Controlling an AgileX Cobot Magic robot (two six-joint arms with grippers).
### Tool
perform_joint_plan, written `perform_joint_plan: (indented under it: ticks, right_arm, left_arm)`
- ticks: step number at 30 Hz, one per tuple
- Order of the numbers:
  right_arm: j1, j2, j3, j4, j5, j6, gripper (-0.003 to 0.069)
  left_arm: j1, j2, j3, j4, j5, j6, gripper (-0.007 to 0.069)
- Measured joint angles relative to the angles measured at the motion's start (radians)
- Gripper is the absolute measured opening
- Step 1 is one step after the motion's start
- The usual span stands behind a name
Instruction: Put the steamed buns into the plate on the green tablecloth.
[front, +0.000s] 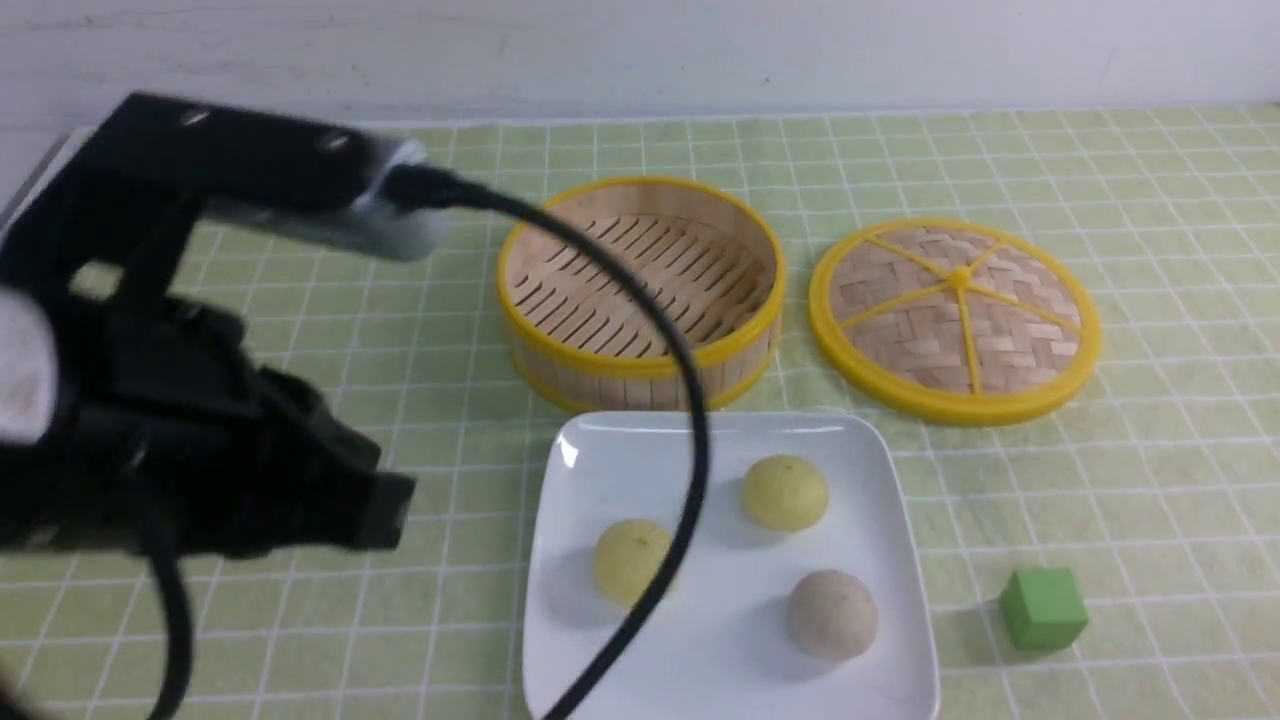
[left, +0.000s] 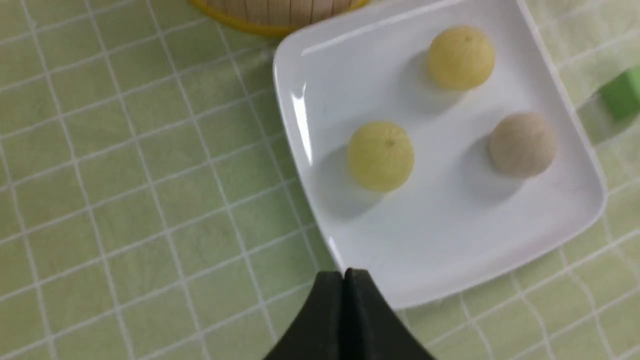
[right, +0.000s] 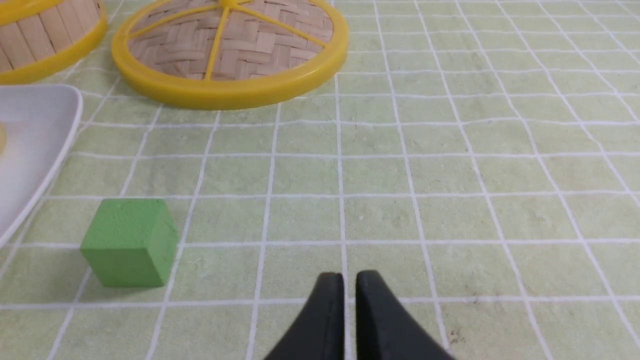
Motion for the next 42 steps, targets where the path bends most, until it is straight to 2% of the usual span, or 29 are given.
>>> perform_joint_plan:
  ticks: [1,2,6,10,18,24,25,26,28,32,37,42]
  right_arm:
    - [0.000,0.000,0.000,0.000,0.000,0.000,0.0064]
    - [0.000,0.000,0.000,0.000,-0.001,0.000,0.0064]
    - [0.000,0.000,0.000,0.000,-0.001,0.000,0.0064]
    - [0.000,0.000,0.000,0.000,-0.001,0.000,0.0068]
    - [0.000,0.000,0.000,0.000,-0.001,0.000,0.0080]
    - [0.000,0.000,0.000,0.000,-0.001,0.005,0.0089]
    - [0.000,0.000,0.000,0.000,-0.001,0.005,0.0090]
    - [0.000,0.000,0.000,0.000,-0.001,0.005,0.0091]
    - [0.000,0.000,0.000,0.000,-0.001,0.005,0.0095]
    - [0.000,0.000,0.000,0.000,-0.001,0.007,0.0100]
    - [0.000,0.000,0.000,-0.001,-0.001,0.007,0.0106]
    - [0.000,0.000,0.000,-0.001,-0.001,0.008,0.0111]
  left_arm:
    - [0.000,-0.012,0.029,0.000,-0.019,-0.011,0.0002]
    - [0.000,-0.119,0.146,0.000,-0.198,-0.051,0.0002]
    - [0.000,-0.320,0.406,0.000,-0.555,-0.094,0.0002]
    - [0.000,-0.482,0.560,0.000,-0.679,-0.098,0.0002]
    - [0.000,-0.640,0.729,0.004,-0.700,-0.086,0.0002]
    - [0.055,-0.660,0.766,0.007,-0.702,0.022,0.0006]
    - [0.128,-0.660,0.766,0.007,-0.698,0.061,0.0006]
    - [0.138,-0.660,0.766,0.007,-0.697,0.066,0.0006]
    - [0.263,-0.660,0.774,0.021,-0.667,0.125,0.0009]
    - [0.433,-0.685,0.834,0.046,-0.607,0.158,0.0013]
    - [0.511,-0.778,0.931,0.048,-0.590,0.158,0.0017]
    - [0.530,-0.874,0.950,0.038,-0.537,0.159,0.0020]
